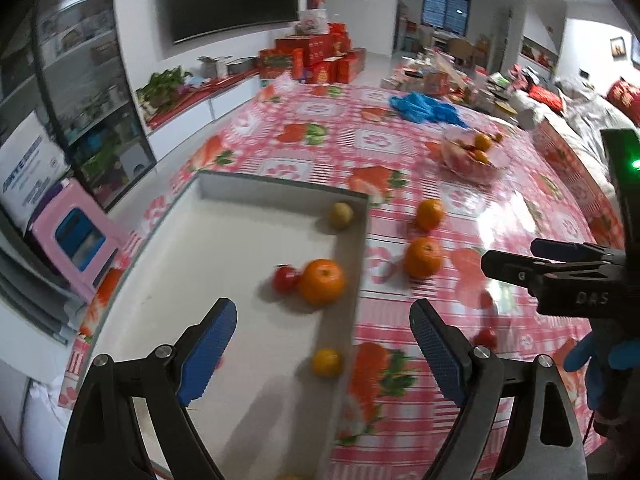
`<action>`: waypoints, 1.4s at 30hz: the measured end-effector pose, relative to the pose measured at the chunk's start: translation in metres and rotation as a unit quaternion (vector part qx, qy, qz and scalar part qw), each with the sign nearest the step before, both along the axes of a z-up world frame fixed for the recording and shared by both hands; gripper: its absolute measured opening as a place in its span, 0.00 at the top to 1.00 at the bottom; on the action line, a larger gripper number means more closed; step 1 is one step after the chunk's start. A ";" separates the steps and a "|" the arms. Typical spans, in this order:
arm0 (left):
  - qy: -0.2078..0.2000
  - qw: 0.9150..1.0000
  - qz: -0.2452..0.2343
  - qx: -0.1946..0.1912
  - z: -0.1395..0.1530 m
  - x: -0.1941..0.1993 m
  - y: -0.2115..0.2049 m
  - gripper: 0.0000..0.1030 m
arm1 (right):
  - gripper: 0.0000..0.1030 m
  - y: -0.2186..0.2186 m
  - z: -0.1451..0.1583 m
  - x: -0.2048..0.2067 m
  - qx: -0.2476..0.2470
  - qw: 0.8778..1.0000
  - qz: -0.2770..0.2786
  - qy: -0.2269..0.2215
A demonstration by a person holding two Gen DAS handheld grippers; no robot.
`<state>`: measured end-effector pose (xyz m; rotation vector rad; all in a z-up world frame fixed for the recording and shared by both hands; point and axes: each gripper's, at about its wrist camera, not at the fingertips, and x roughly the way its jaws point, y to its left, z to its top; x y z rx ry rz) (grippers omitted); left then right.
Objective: Organize fruits
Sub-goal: 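Move both grippers back over the remaining fruits on the tablecloth, then close the left gripper on another red cherry tomato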
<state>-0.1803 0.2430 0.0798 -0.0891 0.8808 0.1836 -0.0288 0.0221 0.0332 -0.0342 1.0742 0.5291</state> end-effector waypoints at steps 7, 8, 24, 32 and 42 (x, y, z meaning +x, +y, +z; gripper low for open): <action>0.025 0.999 -0.036 0.007 -0.014 0.012 -0.045 0.13 | 0.00 -0.059 -0.031 0.007 -0.033 0.998 -0.058 0.018; 0.029 0.999 -0.038 0.006 -0.017 0.013 -0.050 0.13 | 0.00 -0.064 -0.034 0.007 -0.040 0.997 -0.062 0.015; 0.072 0.993 -0.089 0.030 -0.052 0.025 -0.111 0.13 | 0.00 -0.089 -0.046 -0.008 -0.101 0.990 -0.066 -0.078; 0.071 0.990 -0.108 0.053 -0.059 0.027 -0.132 0.13 | 0.00 -0.090 -0.046 -0.009 -0.100 0.990 -0.066 -0.078; 0.090 0.990 -0.106 0.006 -0.068 0.038 -0.129 0.42 | 0.00 -0.090 -0.046 -0.009 -0.100 0.990 -0.066 -0.078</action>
